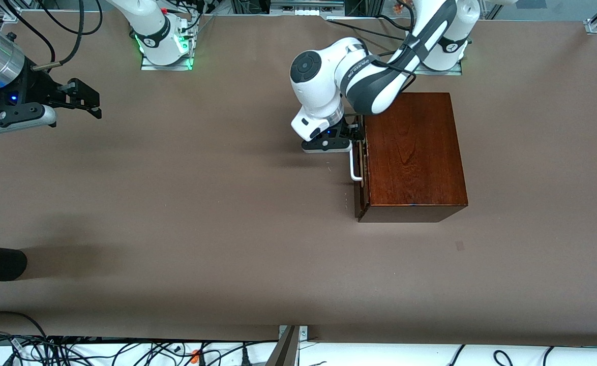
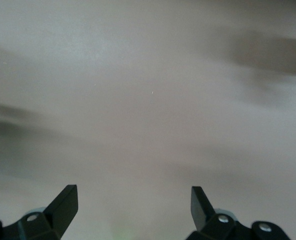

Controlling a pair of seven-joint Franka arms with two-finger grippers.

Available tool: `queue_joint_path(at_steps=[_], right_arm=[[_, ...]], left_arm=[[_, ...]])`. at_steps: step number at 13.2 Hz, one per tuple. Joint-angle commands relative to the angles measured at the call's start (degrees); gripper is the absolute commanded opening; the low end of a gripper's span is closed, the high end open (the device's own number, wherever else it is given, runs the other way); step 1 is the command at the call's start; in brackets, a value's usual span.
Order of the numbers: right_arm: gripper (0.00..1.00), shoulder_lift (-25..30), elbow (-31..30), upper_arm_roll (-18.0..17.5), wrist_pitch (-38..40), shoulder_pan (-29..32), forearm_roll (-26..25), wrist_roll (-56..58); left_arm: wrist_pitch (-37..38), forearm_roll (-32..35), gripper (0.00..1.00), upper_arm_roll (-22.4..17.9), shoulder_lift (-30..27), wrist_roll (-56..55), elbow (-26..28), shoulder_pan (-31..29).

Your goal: Open drawer, take yellow block, close drawer

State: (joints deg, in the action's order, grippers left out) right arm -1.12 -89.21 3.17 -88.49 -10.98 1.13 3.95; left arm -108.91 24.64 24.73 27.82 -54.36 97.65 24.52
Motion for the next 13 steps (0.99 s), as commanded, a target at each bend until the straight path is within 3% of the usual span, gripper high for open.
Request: queue_joint_path(at_steps=[1,11,13], right_arm=[[1.00,-0.29,1.15,-0.01,1.03,0.08,-0.34,-0.34],[1.00,-0.29,1.15,-0.01,1.03,0.08,-0.34,-0.52],[1.00,-0.29,1.15,-0.01,0.95,0.08,-0.34,-0.43]], left_arm=[[-2.35,2.87,1.00,0.14,1.36,-0.66,0.87,-0.09],[-7.62,2.78,1.00,0.23,3.91,-1.18,2.98,0.17],[-11.48,2.34,1.00,0.23,4.00,-1.36,3.07,0.44]])
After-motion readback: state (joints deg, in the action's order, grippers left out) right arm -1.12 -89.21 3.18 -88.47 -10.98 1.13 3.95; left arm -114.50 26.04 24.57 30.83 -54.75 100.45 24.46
